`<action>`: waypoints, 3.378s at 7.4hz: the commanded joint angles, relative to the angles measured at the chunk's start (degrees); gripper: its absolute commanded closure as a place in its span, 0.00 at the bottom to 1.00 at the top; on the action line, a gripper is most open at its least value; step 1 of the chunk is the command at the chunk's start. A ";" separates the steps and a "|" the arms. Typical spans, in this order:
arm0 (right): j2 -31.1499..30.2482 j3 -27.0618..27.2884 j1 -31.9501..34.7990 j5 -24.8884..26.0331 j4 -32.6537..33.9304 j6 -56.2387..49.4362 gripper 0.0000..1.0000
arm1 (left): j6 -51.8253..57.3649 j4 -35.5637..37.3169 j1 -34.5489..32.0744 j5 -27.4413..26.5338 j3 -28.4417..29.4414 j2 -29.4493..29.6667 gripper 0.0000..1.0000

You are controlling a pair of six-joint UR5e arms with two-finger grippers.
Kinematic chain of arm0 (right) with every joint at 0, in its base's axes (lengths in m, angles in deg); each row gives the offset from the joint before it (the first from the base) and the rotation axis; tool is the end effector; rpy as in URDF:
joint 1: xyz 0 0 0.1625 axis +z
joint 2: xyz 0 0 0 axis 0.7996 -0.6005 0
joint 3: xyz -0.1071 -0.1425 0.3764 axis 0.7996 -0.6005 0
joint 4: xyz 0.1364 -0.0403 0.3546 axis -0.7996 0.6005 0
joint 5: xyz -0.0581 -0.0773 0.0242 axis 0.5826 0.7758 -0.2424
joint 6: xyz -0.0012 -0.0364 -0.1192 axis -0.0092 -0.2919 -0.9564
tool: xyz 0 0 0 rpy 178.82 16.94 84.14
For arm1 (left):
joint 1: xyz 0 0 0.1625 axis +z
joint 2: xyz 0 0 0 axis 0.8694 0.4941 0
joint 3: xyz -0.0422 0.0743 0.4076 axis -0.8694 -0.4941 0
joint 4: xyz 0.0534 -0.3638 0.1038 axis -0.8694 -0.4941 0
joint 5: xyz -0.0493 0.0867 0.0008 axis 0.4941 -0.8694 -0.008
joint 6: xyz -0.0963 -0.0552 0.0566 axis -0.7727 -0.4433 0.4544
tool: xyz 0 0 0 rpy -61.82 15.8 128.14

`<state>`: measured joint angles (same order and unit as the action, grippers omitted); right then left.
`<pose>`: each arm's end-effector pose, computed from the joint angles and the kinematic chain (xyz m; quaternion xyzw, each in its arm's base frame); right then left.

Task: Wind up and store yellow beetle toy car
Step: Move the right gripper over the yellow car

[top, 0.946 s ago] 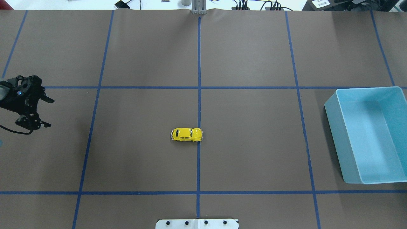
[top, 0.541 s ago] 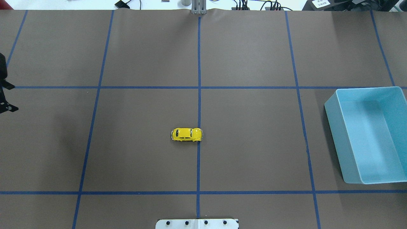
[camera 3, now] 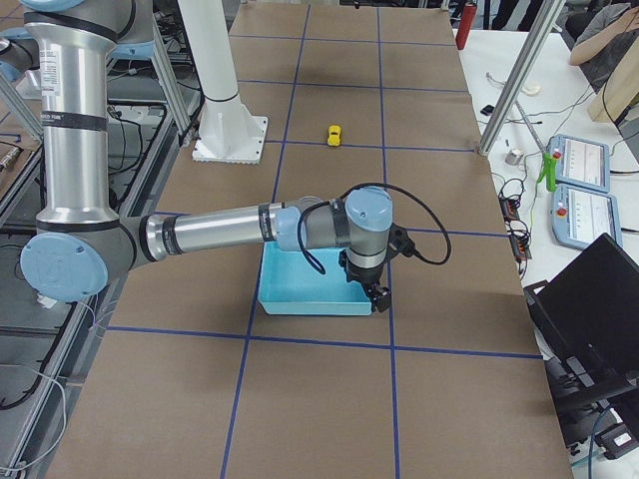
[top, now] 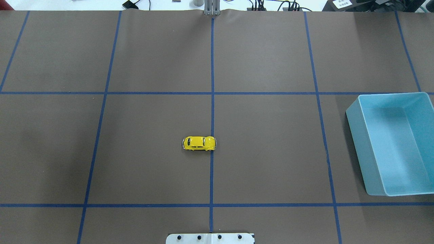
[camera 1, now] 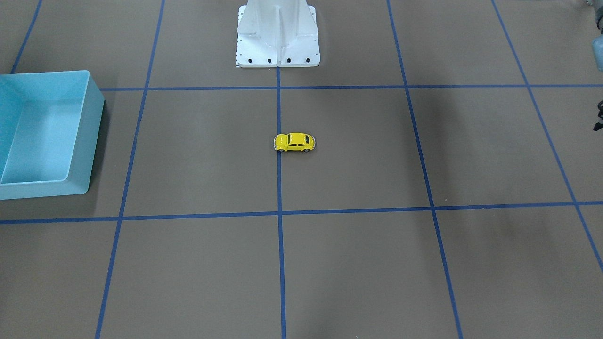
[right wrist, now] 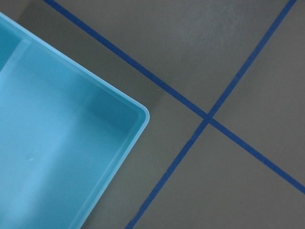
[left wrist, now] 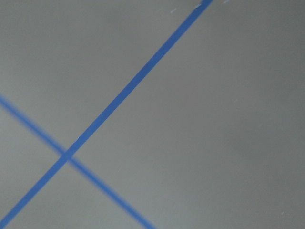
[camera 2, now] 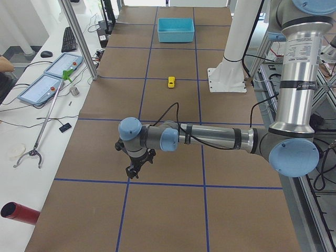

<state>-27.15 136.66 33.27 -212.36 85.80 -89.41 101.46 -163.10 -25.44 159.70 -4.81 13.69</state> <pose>0.0210 -0.4538 0.5817 0.1566 -0.3307 -0.2938 0.8831 -0.0142 -0.4767 0.6564 0.0969 0.3511 0.2781 0.8888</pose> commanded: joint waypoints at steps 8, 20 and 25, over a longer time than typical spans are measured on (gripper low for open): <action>24.92 2.03 -30.62 12.49 12.30 -0.26 0.00 | -28.71 -6.18 -5.76 9.01 -0.12 -0.79 0.01; 31.34 9.15 -38.02 18.47 11.43 -2.90 0.00 | -29.06 -5.56 -5.76 5.23 -7.07 -6.34 0.01; 30.62 9.52 -44.43 19.00 10.10 -5.54 0.00 | -29.15 -5.38 -5.67 5.14 -7.07 -6.16 0.01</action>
<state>3.10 146.33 -9.04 -194.43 96.47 -94.52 72.31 -168.47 -31.11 164.91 -11.80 7.44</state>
